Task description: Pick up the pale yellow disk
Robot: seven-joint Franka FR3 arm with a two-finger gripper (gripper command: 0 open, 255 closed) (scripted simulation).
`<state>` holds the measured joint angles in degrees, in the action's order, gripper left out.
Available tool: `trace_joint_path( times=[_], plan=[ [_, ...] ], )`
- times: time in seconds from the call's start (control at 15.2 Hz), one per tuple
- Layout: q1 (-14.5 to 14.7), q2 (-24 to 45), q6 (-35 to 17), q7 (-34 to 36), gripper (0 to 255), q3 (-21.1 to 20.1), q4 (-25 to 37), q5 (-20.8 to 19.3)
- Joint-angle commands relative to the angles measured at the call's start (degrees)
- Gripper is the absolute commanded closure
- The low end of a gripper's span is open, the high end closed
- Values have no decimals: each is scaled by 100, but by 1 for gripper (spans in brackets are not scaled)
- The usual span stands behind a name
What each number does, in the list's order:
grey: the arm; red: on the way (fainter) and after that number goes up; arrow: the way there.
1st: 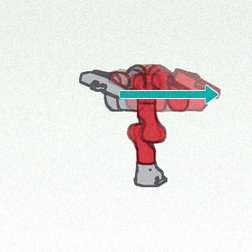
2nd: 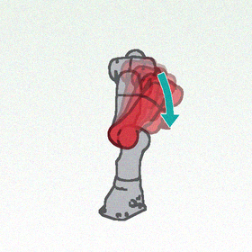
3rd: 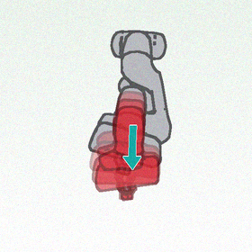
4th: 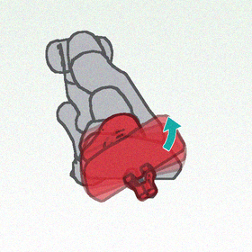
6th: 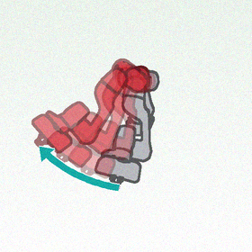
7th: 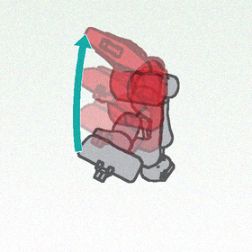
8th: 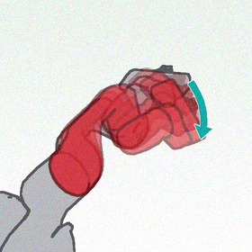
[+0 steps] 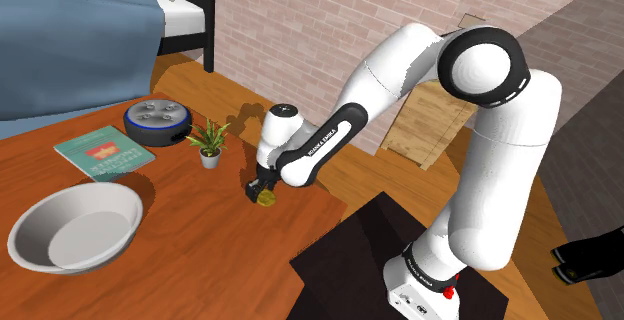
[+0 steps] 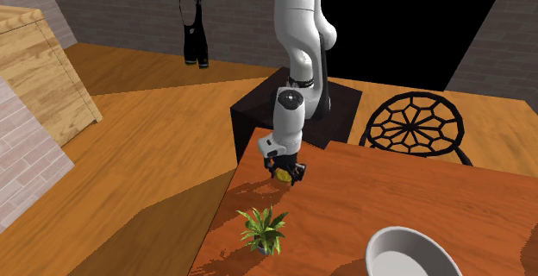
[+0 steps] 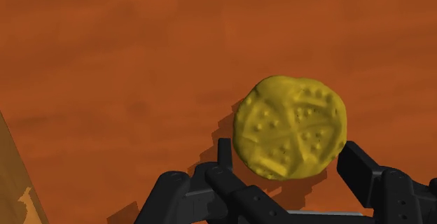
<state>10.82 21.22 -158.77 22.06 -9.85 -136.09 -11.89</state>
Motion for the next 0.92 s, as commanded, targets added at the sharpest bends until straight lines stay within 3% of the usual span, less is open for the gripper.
trace_joint_path(
  times=[0.0,0.86],
  plan=[
    [-54,-170,138,-66,255,-69,-32,82],
    [-235,-1018,908,-407,255,-332,-88,539]
  ],
)
